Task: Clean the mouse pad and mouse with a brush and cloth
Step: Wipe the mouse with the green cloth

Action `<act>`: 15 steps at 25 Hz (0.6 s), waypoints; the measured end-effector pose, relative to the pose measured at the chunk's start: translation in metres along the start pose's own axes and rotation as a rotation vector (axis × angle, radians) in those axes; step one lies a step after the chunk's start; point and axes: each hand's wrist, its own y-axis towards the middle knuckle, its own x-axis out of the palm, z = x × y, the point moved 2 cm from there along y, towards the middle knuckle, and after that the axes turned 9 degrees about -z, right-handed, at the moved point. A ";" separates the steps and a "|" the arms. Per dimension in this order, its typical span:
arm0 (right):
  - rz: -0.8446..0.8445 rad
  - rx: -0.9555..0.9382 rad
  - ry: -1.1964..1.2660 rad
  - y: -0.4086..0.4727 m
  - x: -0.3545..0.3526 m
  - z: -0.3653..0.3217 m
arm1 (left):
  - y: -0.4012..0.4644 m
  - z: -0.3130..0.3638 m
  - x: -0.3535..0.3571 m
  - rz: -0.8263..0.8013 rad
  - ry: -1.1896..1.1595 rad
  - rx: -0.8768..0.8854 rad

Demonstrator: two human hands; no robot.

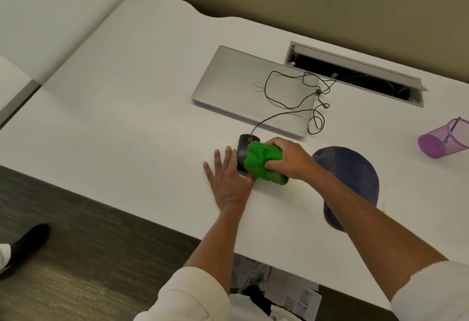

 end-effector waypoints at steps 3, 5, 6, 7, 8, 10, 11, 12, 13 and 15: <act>0.294 0.010 -0.026 0.010 -0.020 0.000 | -0.001 0.001 -0.002 -0.001 0.009 0.002; 0.432 -0.046 -0.053 0.021 -0.024 -0.007 | -0.001 0.001 -0.002 -0.012 0.024 -0.002; 0.452 -0.071 -0.085 0.028 -0.022 -0.010 | 0.000 0.001 -0.002 -0.017 0.028 -0.005; 0.441 -0.089 -0.113 0.035 -0.017 -0.013 | 0.000 0.002 -0.002 -0.015 0.031 -0.005; 0.409 -0.104 -0.135 0.038 -0.009 -0.017 | -0.001 0.002 -0.002 -0.008 0.031 -0.003; 0.360 -0.154 -0.165 0.038 0.015 -0.021 | -0.001 0.002 -0.002 0.012 0.018 0.002; 0.355 -0.183 -0.168 0.033 0.027 -0.020 | -0.001 0.002 -0.002 0.014 0.014 0.003; 0.354 -0.214 -0.172 0.025 0.037 -0.019 | -0.001 0.002 -0.002 0.013 0.016 0.003; 0.337 -0.247 -0.184 0.017 0.042 -0.015 | -0.001 0.002 -0.002 0.011 0.016 0.002; 0.242 -0.308 -0.234 0.002 0.042 -0.007 | 0.000 0.002 -0.002 0.011 -0.004 -0.003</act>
